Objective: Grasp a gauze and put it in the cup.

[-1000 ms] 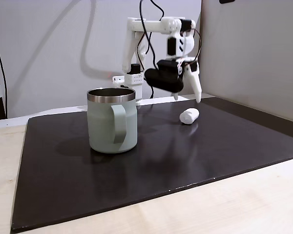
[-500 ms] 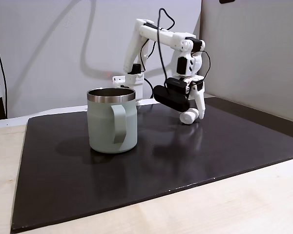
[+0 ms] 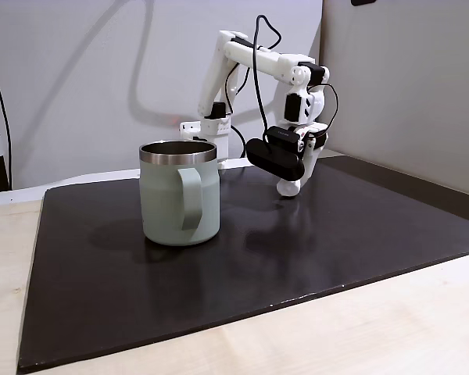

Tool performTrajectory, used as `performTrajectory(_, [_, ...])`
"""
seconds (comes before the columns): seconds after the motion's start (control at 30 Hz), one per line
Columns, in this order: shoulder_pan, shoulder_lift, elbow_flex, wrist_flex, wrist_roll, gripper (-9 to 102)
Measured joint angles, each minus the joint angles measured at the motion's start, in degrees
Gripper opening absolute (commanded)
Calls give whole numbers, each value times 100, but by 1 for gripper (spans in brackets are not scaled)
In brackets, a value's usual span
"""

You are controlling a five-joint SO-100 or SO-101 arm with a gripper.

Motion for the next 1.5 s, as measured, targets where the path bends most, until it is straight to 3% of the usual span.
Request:
performTrajectory(0.2, [44,246,-554,650,53,0])
performTrajectory(0.5, [457,413,-2698,2232,97,0])
performTrajectory(0.63, [791,1055,-2874,2470,-35,0])
performTrajectory(0.93, [2057,1608,-2892,2487,-229,0])
performTrajectory(1.27, [3832,1450,-3902,2373,-185,0])
performTrajectory(1.5, [4395,1002,-4386,1934,-35,0])
